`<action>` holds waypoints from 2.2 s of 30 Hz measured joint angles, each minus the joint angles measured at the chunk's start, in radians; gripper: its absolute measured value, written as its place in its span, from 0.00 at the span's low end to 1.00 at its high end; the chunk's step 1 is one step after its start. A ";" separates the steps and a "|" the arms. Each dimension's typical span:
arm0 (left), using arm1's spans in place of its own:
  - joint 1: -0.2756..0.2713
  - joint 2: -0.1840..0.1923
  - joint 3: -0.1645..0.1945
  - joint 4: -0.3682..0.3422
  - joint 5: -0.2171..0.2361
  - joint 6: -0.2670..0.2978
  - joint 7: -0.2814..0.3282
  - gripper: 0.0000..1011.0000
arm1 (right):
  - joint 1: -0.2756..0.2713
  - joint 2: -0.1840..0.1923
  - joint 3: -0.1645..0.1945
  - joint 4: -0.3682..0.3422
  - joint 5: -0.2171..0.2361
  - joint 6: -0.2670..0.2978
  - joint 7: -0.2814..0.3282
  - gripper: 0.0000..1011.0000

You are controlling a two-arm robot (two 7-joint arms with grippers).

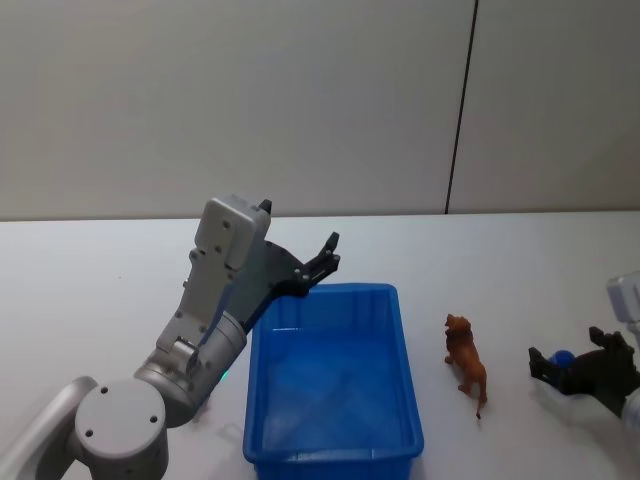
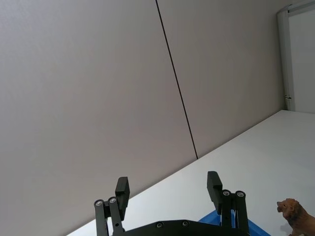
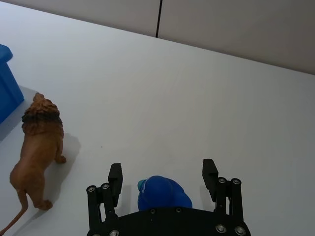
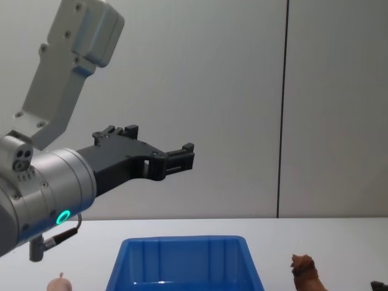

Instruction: Pick up the two dolls from the table and place them into the box.

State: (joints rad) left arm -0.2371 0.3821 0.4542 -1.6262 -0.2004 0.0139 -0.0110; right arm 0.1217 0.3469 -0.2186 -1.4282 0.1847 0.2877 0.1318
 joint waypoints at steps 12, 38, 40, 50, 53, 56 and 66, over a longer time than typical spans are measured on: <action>0.000 0.000 0.000 0.000 0.000 0.000 0.000 0.99 | 0.003 -0.021 -0.012 0.027 0.001 0.028 -0.036 0.99; 0.000 0.000 0.000 0.000 0.000 0.000 0.000 0.99 | -0.005 -0.033 -0.020 0.036 0.009 0.045 -0.059 0.54; 0.000 0.000 0.000 0.000 0.000 0.000 0.000 0.99 | -0.005 -0.034 -0.020 0.036 0.009 0.045 -0.059 0.53; 0.000 0.000 0.000 0.000 0.000 0.000 0.000 0.99 | -0.001 -0.033 -0.016 0.029 -0.001 -0.008 -0.049 0.45; 0.000 0.000 0.000 0.000 0.000 0.000 0.000 0.99 | 0.002 -0.032 -0.013 0.023 -0.003 -0.031 -0.045 0.43; 0.000 0.000 0.000 0.000 0.000 0.000 0.000 0.99 | 0.006 -0.031 -0.010 0.014 -0.006 -0.056 -0.042 0.42; 0.000 0.000 0.000 0.000 0.000 0.000 0.000 0.99 | 0.022 -0.029 0.000 -0.030 -0.014 -0.141 -0.021 0.36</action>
State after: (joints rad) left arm -0.2371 0.3821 0.4542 -1.6262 -0.2004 0.0139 -0.0110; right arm 0.1441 0.3183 -0.2184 -1.4579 0.1702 0.1472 0.1105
